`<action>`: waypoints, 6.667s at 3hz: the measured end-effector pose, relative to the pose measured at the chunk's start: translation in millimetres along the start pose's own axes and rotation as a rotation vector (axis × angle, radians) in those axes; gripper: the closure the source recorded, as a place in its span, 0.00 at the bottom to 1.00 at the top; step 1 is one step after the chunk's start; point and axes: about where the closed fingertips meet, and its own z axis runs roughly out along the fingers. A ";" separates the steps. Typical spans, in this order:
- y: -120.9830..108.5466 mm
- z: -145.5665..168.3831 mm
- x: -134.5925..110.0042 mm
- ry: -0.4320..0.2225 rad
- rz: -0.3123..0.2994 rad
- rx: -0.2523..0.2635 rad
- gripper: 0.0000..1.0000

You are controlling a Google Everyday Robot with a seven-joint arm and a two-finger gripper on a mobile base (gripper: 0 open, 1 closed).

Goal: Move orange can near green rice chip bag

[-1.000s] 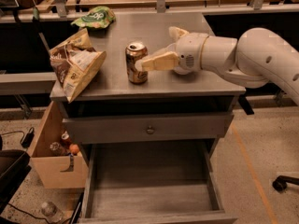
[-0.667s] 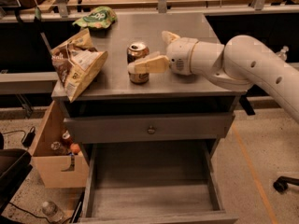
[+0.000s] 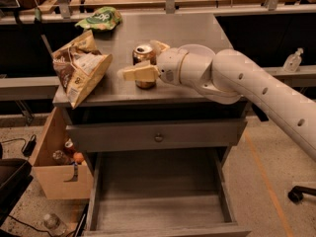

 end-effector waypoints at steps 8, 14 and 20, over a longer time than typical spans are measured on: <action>-161.5 154.4 -160.6 -0.013 0.063 0.214 1.00; -269.6 189.3 -62.1 0.008 0.135 0.473 1.00; -274.2 215.4 -29.9 -0.037 0.202 0.459 0.05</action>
Offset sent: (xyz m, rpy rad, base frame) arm -0.0007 0.0015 0.0006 -0.0005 -0.0002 0.0029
